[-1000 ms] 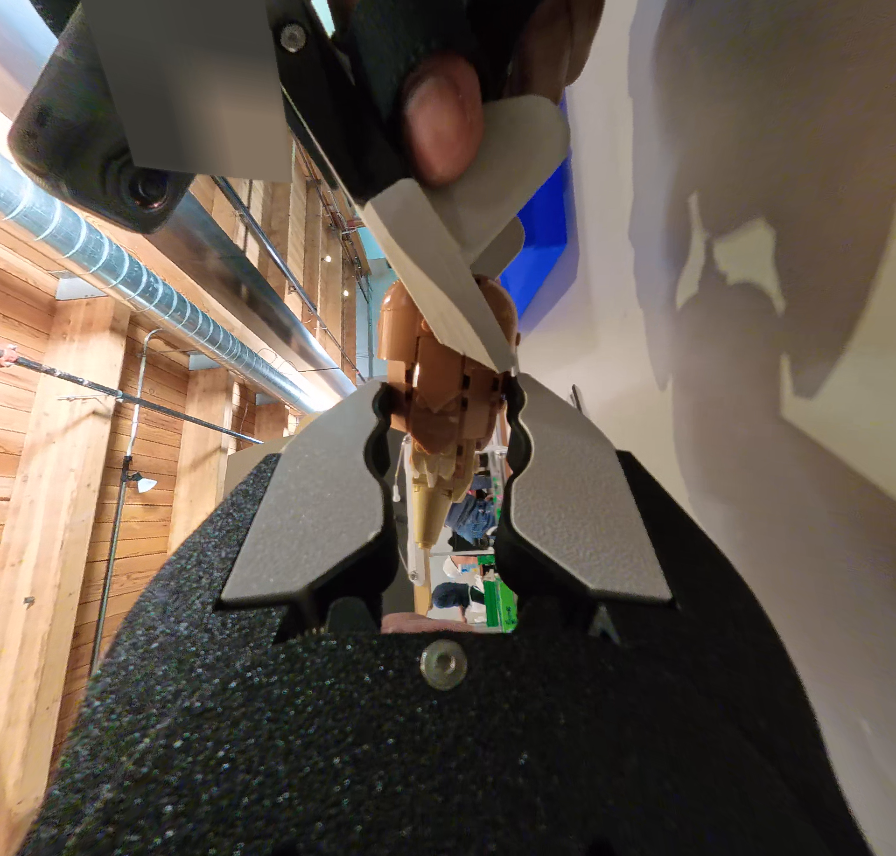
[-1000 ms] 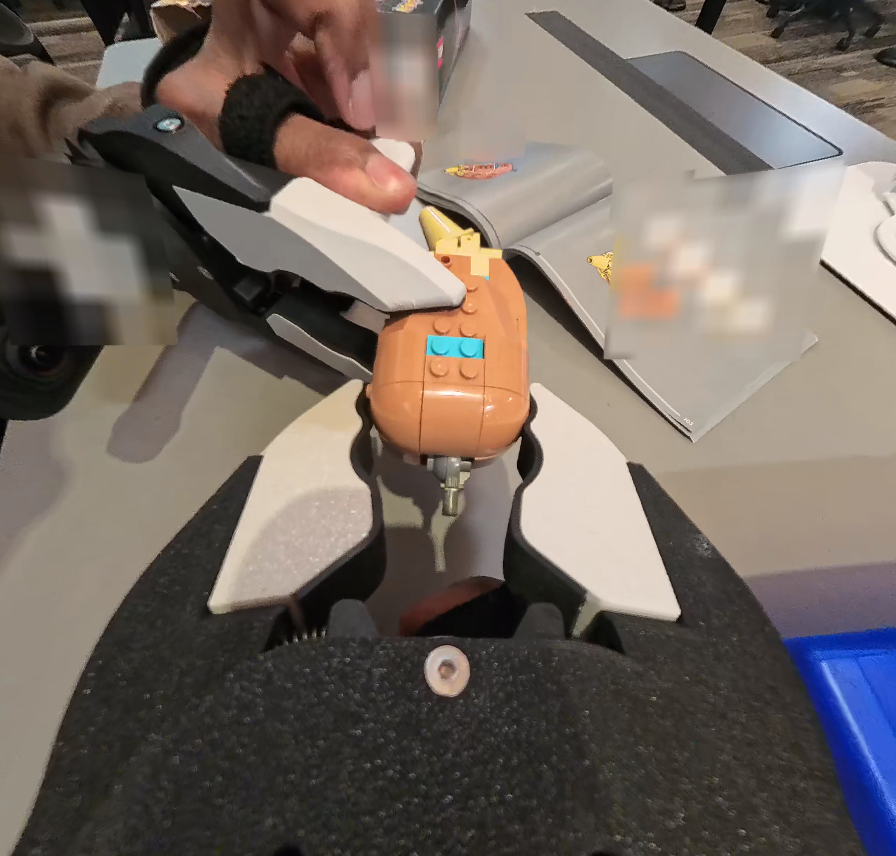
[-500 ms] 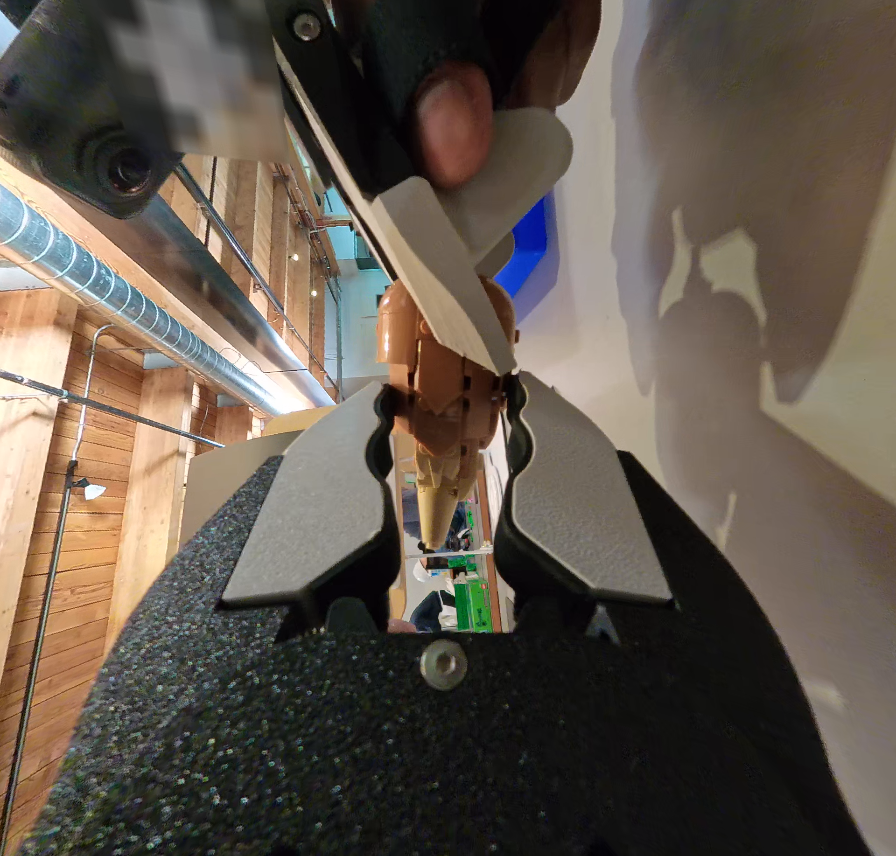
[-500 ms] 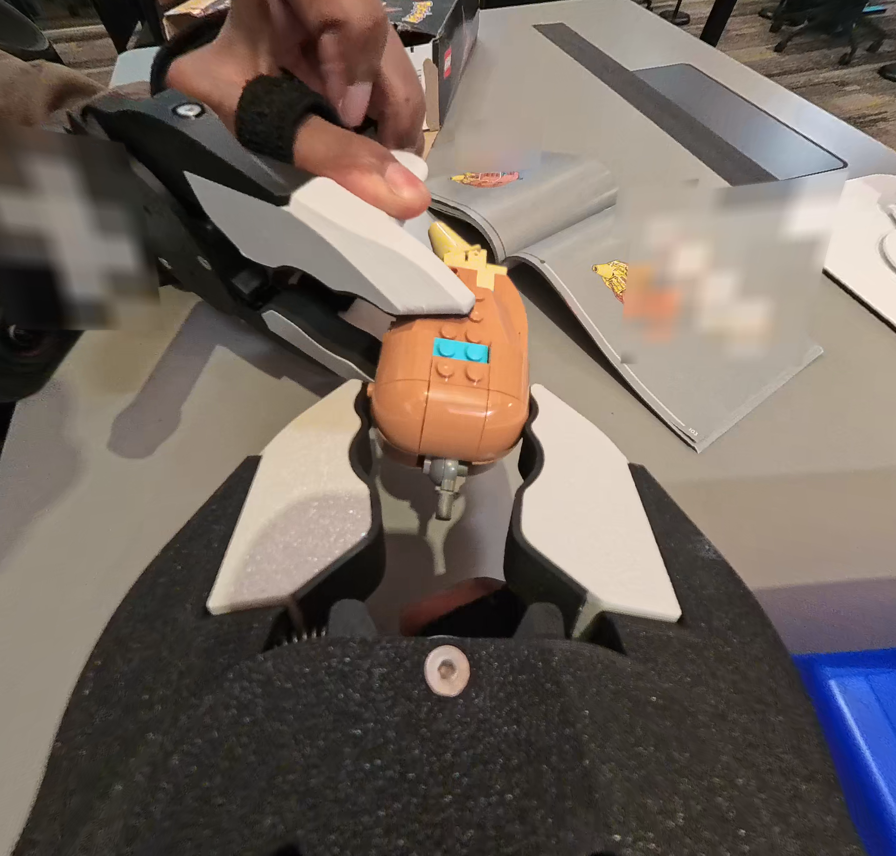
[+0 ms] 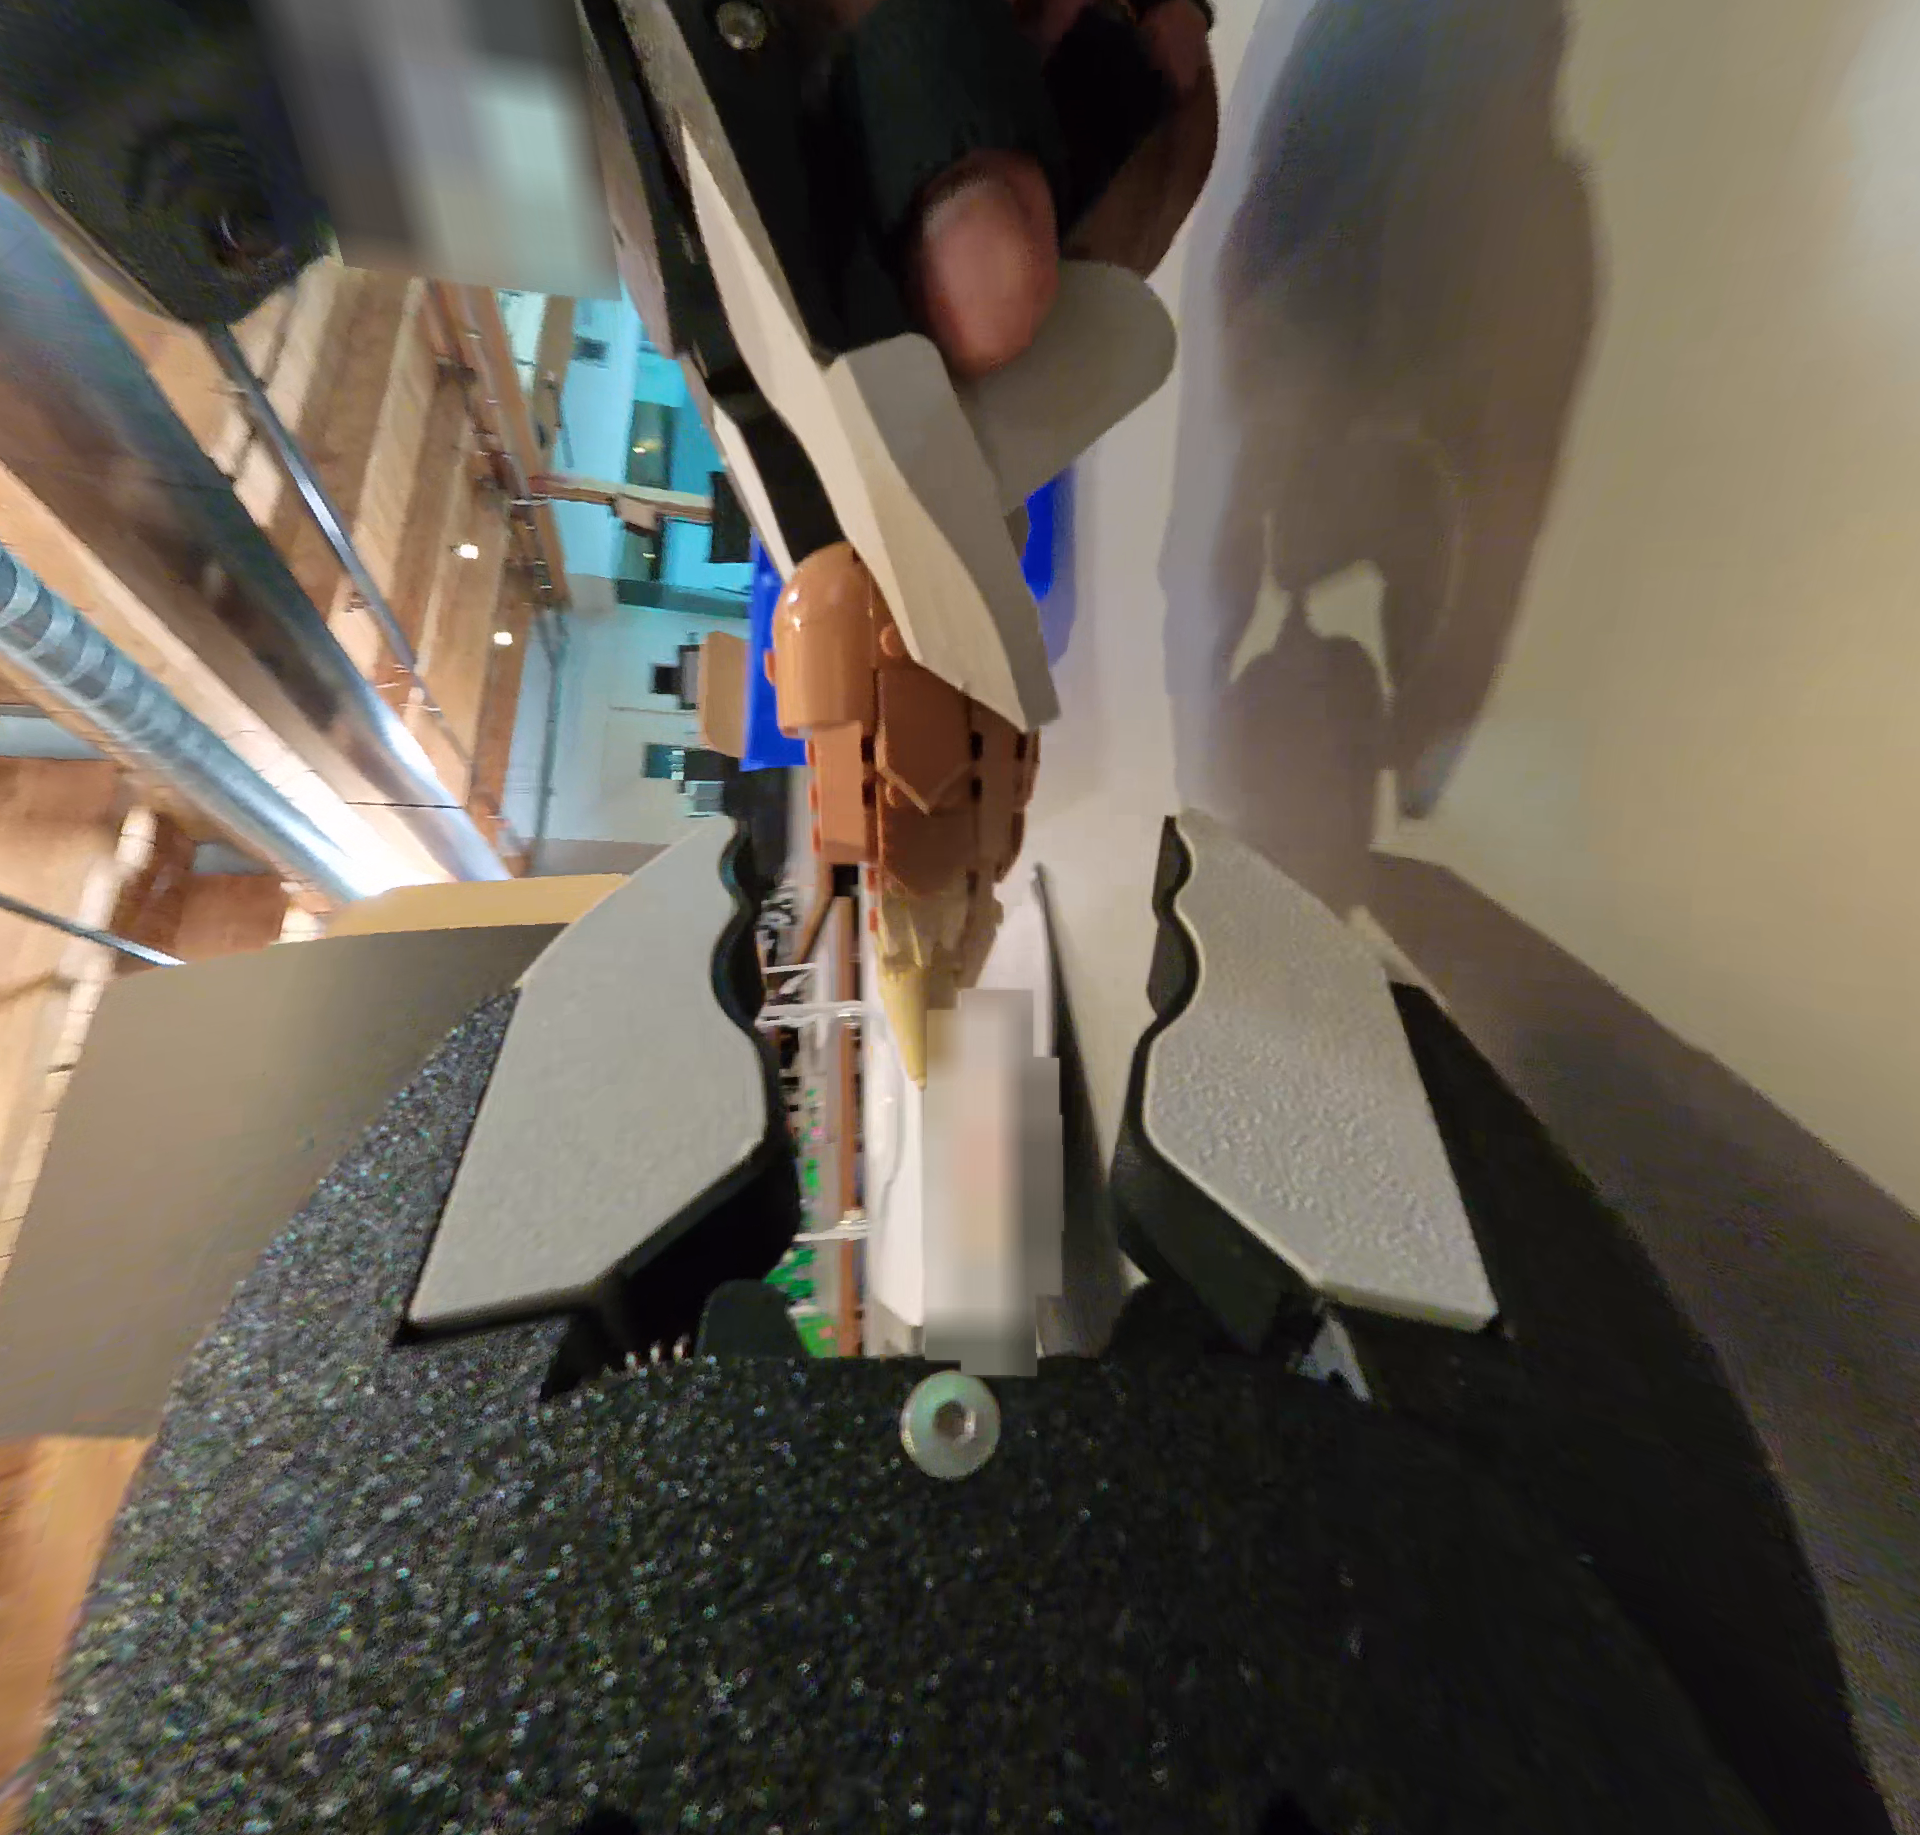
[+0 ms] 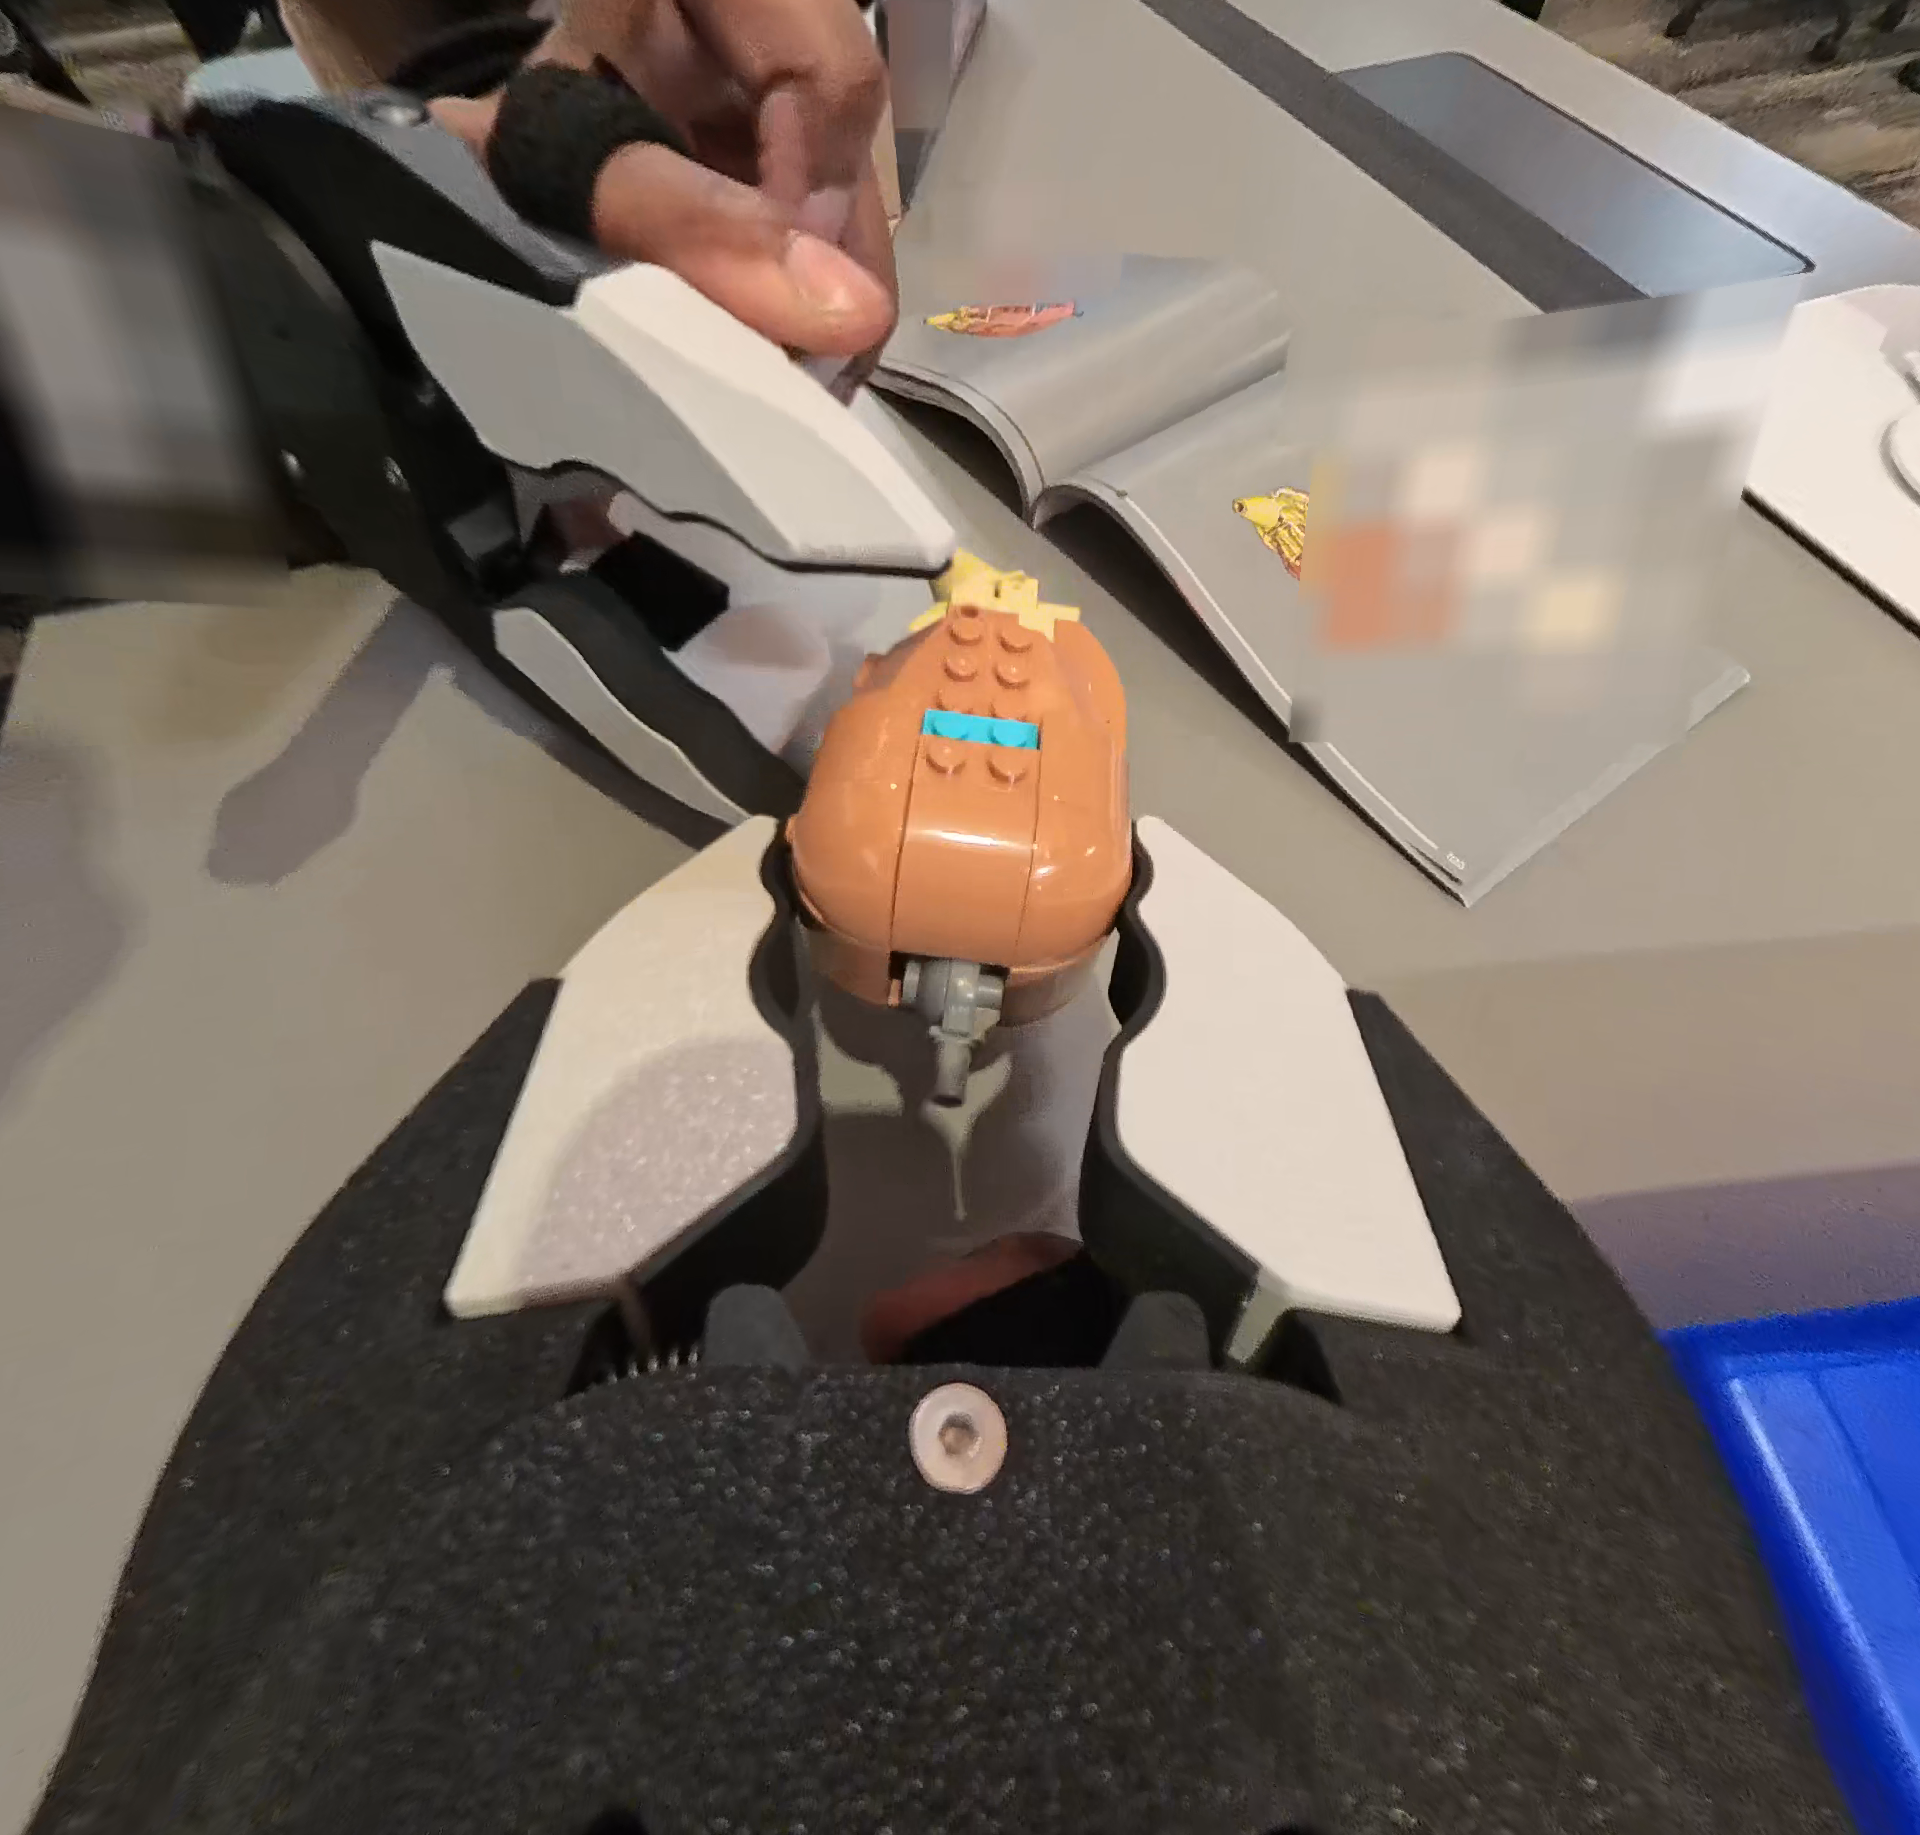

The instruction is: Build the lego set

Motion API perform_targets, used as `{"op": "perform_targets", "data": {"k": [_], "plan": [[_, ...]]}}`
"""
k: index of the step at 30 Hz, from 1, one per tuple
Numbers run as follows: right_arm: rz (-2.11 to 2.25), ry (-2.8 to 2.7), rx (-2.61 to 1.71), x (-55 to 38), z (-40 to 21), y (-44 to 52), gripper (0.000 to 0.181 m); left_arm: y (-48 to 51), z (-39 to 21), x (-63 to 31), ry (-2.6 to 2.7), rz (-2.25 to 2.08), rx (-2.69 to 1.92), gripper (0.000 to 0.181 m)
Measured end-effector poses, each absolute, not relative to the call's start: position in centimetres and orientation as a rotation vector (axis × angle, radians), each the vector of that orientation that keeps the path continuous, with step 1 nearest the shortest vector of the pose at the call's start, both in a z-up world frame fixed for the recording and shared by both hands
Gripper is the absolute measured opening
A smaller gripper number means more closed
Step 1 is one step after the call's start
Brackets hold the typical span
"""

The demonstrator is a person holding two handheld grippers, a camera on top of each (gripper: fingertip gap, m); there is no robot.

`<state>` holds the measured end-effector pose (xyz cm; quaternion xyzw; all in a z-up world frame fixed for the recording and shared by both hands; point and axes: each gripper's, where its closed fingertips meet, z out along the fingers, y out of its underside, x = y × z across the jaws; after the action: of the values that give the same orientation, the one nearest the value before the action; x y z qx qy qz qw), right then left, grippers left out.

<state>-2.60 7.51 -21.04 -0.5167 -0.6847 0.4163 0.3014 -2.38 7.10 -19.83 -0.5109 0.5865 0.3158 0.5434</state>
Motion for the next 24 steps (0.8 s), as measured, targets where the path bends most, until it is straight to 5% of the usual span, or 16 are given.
{"op": "perform_targets", "data": {"k": [14,24], "plan": [[1.597,-1.822,-1.185,-1.6,-18.8,5.2,0.059,6.1,-17.5,-1.5,1.162,0.345,-1.277,0.076],[1.461,-1.851,-1.157,-2.5,-19.4,4.9,0.059,5.6,-17.9,-0.9,1.306,0.536,-1.197,0.038]]}}
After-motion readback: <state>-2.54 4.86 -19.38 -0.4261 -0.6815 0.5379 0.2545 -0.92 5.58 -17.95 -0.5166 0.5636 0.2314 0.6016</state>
